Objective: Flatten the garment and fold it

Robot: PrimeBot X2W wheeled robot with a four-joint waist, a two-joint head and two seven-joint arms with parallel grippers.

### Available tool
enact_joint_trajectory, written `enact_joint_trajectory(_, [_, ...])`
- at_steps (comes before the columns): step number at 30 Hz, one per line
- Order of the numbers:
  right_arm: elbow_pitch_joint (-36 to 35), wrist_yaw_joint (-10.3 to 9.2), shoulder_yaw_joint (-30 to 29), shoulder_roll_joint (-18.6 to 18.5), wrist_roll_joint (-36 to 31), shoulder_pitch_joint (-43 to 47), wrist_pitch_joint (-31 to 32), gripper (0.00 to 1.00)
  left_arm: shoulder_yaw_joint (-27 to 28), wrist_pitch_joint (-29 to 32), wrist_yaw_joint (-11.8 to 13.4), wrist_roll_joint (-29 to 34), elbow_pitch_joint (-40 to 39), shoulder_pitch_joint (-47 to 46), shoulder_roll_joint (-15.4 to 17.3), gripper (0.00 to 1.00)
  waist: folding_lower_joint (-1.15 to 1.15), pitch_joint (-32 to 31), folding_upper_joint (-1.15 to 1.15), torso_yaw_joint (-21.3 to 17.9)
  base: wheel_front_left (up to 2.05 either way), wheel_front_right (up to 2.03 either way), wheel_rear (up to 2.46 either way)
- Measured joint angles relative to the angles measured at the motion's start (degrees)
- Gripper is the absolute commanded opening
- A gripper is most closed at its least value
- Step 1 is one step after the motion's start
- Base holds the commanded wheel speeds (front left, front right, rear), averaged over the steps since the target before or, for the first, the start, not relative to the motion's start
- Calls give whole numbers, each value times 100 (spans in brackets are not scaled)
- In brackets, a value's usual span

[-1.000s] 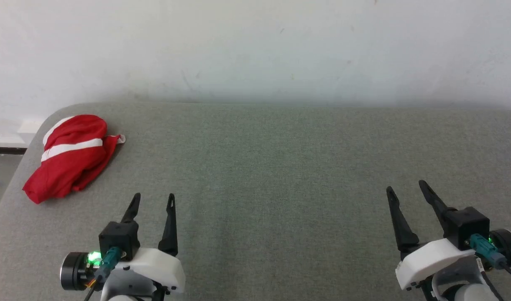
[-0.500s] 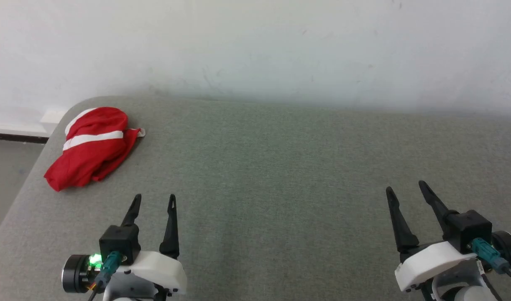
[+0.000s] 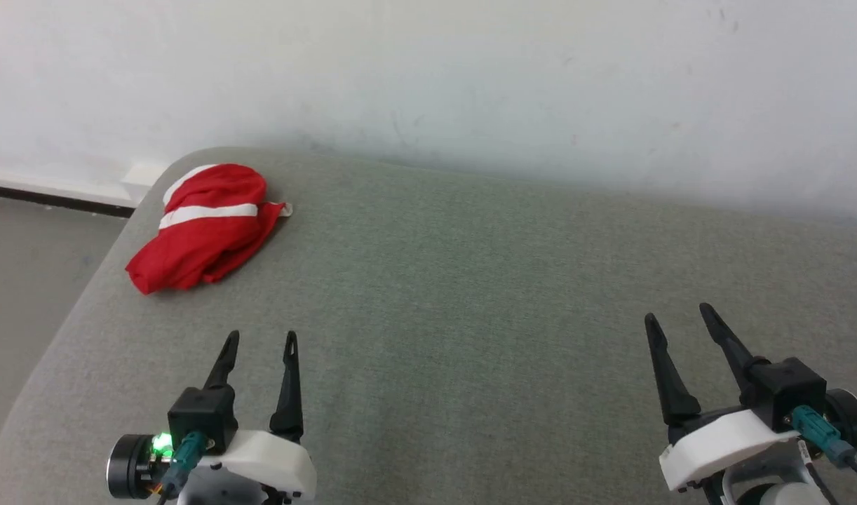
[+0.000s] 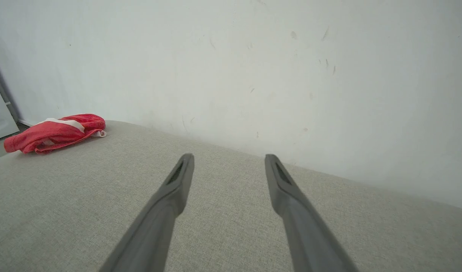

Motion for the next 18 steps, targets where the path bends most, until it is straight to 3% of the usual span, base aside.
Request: enact_joint_trajectory(18, [-5,0,82,1,100,75,-214,100,-113,-229,32,-20,3,48,0,100,0,-28,0,628,0,0,0])
